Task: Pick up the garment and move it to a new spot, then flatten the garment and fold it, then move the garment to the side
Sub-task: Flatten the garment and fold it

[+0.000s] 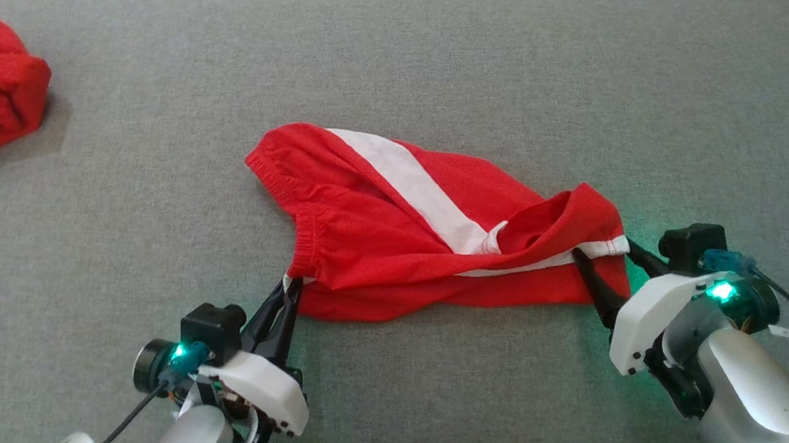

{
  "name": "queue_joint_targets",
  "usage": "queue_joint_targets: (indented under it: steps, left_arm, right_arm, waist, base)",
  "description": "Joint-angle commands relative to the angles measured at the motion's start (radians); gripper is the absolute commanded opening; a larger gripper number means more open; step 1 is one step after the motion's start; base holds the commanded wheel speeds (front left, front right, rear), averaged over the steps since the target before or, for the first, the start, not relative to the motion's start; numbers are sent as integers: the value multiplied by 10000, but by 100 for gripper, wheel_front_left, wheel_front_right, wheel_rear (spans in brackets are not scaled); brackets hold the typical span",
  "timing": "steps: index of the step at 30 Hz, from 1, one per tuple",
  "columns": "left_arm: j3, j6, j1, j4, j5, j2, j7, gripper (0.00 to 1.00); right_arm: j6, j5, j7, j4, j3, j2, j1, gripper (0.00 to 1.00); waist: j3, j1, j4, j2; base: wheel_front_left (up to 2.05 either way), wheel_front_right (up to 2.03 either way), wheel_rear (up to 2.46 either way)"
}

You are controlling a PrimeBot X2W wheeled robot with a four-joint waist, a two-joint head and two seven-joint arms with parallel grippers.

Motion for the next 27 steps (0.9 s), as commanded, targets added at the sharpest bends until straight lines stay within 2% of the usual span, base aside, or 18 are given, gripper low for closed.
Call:
queue_joint_targets:
  steps: [1, 2, 4, 6, 8, 9, 16, 21, 27]
  left_arm:
    - [226, 43, -335, -215, -93, 93, -140, 0]
    - [220, 50, -334, -209, -101, 93, -150, 0]
    - [208, 62, -327, -201, -118, 101, -164, 0]
    - [198, 74, -317, -194, -134, 115, -172, 0]
    - [189, 83, -299, -189, -153, 134, -178, 0]
    - [186, 90, -286, -188, -163, 143, -184, 0]
    - [281, 144, -247, -474, -275, 227, -423, 0]
    - [549, 91, -412, -1342, -492, 490, -409, 0]
    - [994, 1, -704, -3092, -856, 1081, 224, 0]
  right_arm:
    - [75, 187, -35, -283, 274, -198, -275, 91]
    - [75, 307, -64, -285, 443, -252, -314, 82]
    - [75, 522, -127, -261, 733, -328, -382, 51]
    - [75, 719, -199, -215, 977, -372, -445, 37]
    - [75, 859, -307, -154, 1185, -413, -520, 8]
    - [75, 909, -392, -123, 1261, -420, -558, 0]
    - [75, 1537, -1211, -607, 1491, -465, -619, 0]
    - [75, 2089, -1478, -1768, 1367, -845, -543, 0]
    - [75, 2648, -1208, -3618, 919, -1452, -309, 0]
  waist:
    - [-15, 0, -15, 0]
    - [-22, 0, -24, 0]
    - [-37, 0, -40, 0]
    - [-60, 0, -56, 0]
    - [-87, 0, -73, 0]
    - [-108, 0, -83, 0]
    - [-428, 0, -215, 0]
    - [-792, 0, -381, 0]
    - [-1367, 0, -573, 0]
  base:
    - [0, 0, 0]
    - [0, 0, 0]
    - [0, 0, 0]
    - [0, 0, 0]
    - [0, 0, 0]
    - [0, 0, 0]
    - [0, 0, 0]
    - [0, 0, 0]
    - [0, 0, 0]
